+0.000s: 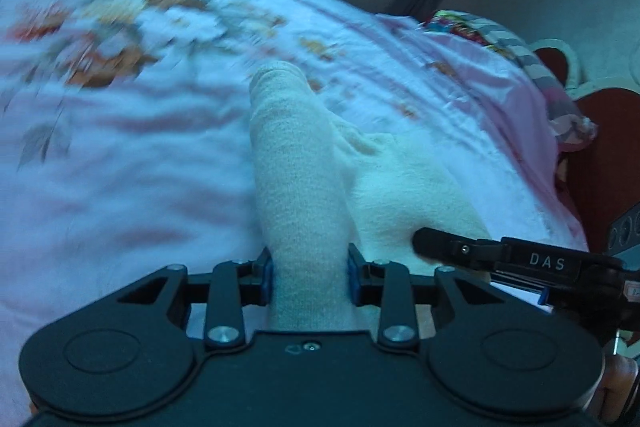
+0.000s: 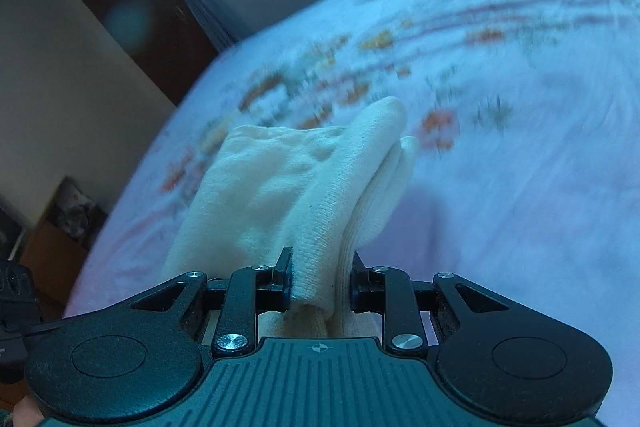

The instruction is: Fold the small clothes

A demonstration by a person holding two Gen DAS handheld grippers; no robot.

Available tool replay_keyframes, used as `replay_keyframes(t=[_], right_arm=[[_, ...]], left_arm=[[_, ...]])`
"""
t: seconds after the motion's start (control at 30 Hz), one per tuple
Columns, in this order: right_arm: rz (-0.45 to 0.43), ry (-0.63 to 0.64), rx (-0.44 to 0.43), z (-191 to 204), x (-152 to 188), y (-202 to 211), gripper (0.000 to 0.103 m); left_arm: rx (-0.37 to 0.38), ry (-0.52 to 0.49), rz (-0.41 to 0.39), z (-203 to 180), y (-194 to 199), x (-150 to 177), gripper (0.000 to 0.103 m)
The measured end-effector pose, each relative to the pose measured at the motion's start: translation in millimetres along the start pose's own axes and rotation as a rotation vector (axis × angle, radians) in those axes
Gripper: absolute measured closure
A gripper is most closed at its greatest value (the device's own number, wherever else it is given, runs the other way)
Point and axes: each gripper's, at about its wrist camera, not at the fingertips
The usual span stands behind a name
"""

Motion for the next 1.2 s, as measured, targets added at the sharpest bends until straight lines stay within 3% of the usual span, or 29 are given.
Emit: replay_keyframes(t=[0.1,0.27,0.4,0.47,0.53,0.6,0.67,0.7,0.77,0.87,1.0,1.1,1.2], right_arm=[[0.048,0.005,0.081,-15,23,-18,0.078],[0.05,0.036,0.109,-22,20,-20,0.074],[-0.042,0.15,0.159,-1,4,14,0.073],[-0.097,0.162,0.105,14,4,43,0.073],[-0.1,0.208,0.072,28,18,63,0.073],[-0.047,0.224,0.057,33,42,66,0.073],[0.03,0.217,0.112,23,64,52,0.073],[0.045,0.212,0.14,16,72,48,0.074],[0.039,0.201,0.18,12,74,51,0.073],[0.015,0.12,0.15,10,63,71,0.073],[-0.033,0.168,0.137,26,56,102,0.073],[-0.033,0.145,0.149,28,60,122,0.073],[-0.03,0.112,0.15,26,67,147,0.073]], left_arm=[[-0.029,0.026,0.002,21,-9,17,0.053],[-0.086,-0.037,-0.012,9,-1,14,0.045],[-0.108,-0.071,-0.086,-5,40,9,0.04],[-0.088,-0.085,-0.107,-13,57,13,0.038],[-0.082,-0.127,-0.088,-22,60,22,0.037],[-0.108,-0.157,-0.039,-25,50,39,0.036],[-0.146,-0.139,0.054,-19,34,54,0.035],[-0.145,-0.109,0.053,-14,33,59,0.032],[-0.179,-0.107,0.025,-16,40,59,0.034],[-0.201,-0.151,-0.007,-29,55,53,0.034],[-0.253,-0.224,-0.053,-52,80,44,0.009],[-0.281,-0.251,-0.09,-68,102,43,0.001],[-0.303,-0.25,-0.11,-81,125,43,0.002]])
Point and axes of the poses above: each gripper's, at about its wrist camera, not at the fingertips, and y roughly against the way its jaws point, z to its left, x to its underside, and after that the axes turned 14 degrees about -z, right-handed
